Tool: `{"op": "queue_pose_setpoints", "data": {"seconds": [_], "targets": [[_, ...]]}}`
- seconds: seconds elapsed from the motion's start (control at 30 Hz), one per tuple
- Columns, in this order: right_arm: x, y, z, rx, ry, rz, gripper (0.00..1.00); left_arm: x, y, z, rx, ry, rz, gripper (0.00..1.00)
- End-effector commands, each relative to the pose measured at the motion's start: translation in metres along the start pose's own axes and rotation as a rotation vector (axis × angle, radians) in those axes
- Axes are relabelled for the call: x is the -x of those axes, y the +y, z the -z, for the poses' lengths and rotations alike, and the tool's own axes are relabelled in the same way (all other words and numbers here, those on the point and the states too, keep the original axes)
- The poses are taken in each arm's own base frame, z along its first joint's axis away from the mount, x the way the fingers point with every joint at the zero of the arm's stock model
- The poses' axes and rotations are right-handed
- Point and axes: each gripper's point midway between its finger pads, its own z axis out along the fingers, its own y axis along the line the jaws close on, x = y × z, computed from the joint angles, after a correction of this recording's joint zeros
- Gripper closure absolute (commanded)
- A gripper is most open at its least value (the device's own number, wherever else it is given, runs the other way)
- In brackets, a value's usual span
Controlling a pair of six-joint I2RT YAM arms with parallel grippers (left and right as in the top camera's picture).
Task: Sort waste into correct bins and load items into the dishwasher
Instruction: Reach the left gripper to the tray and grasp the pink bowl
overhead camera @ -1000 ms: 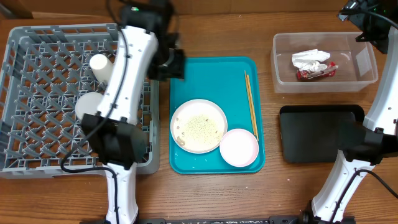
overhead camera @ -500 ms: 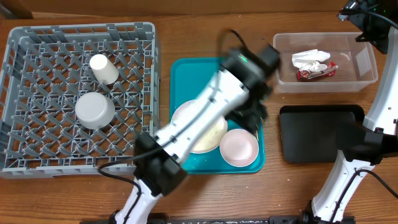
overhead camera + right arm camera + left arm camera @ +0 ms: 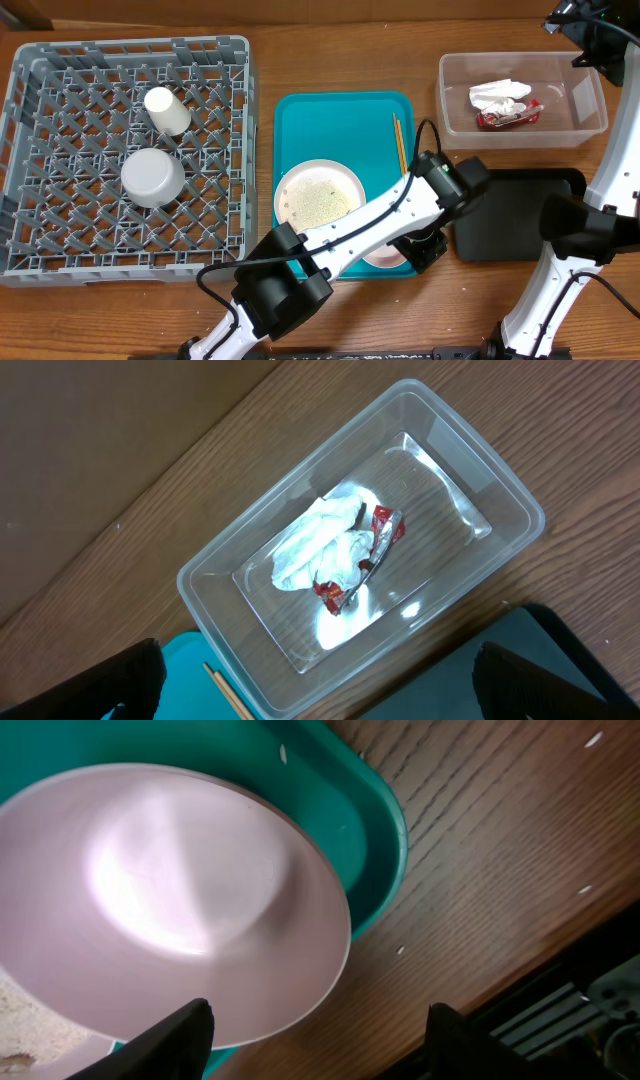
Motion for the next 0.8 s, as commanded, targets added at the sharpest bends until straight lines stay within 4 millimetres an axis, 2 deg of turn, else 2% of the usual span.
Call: {"op": "queue_pose_setpoints", "data": {"seconds": [0.0,0.3,0.43,0.5,0.53,0.7,0.77], "targets": [[0.003,0.001,0.008,0.013,-0.020,-0.003,0.00,-0.007,0.000,-0.005,0.019,0.002,-0.039,0.31],[0.003,0.001,0.008,0.013,-0.020,-0.003,0.00,-0.018,0.005,-0.038,0.025,0.045,-0.108,0.33],[0.003,0.001,0.008,0.013,-0.020,-0.003,0.00,-0.017,0.005,-0.039,0.025,0.040,-0.118,0.44],[0.003,0.001,0.008,0.013,-0.020,-0.003,0.00,-0.015,0.005,-0.039,0.024,0.035,-0.118,0.56],[0.003,0.001,0.008,0.013,-0.020,-0.003,0.00,-0.014,0.005,-0.039,0.024,0.031,-0.119,0.59],[0.003,0.001,0.008,0.013,-0.020,-0.003,0.00,-0.011,0.005,-0.038,0.023,0.019,-0.118,0.61],[0.003,0.001,0.008,0.013,-0.020,-0.003,0.00,-0.010,0.005,-0.039,0.022,0.014,-0.118,0.66]]}}
